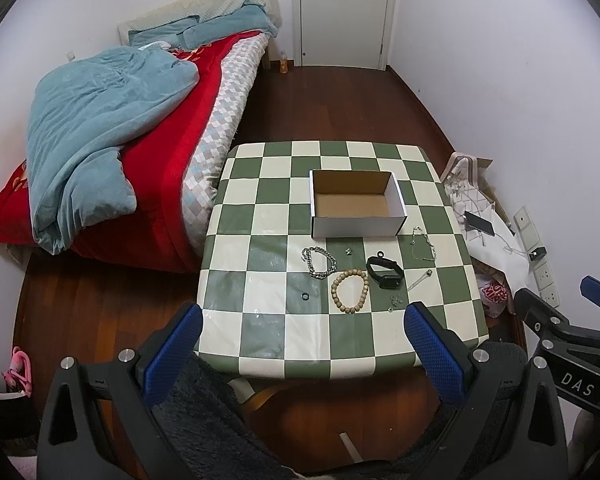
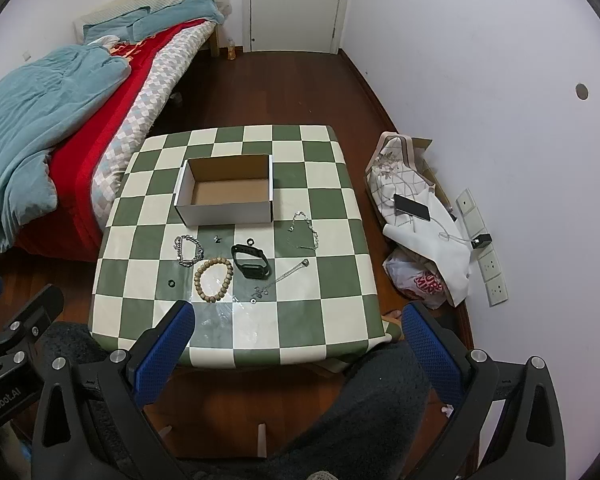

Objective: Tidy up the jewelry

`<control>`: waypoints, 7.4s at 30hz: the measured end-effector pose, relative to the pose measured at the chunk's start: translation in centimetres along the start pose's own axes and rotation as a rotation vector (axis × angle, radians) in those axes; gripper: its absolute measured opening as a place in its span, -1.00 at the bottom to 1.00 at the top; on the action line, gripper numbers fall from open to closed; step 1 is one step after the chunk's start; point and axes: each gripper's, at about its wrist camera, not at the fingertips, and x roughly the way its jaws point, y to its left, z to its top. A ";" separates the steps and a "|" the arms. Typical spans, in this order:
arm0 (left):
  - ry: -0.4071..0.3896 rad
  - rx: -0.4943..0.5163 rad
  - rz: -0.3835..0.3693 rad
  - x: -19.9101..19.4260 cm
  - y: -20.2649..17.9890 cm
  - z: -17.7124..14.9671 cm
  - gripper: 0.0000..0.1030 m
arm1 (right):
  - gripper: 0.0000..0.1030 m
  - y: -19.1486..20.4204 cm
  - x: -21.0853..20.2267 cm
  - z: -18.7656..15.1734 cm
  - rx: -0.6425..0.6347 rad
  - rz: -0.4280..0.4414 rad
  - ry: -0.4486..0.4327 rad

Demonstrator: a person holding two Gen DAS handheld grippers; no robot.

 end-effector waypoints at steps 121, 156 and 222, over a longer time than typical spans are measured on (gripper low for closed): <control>0.063 0.187 0.105 21.4 -6.4 3.8 -0.88 | -0.95 2.0 26.3 3.4 0.035 0.119 0.190; 0.184 -0.017 -0.153 30.2 -3.7 18.3 -0.88 | -0.95 4.0 31.2 17.9 0.042 0.216 0.136; -0.223 -0.038 0.117 9.1 1.2 7.7 0.99 | 0.99 4.1 10.3 10.3 0.004 0.072 -0.154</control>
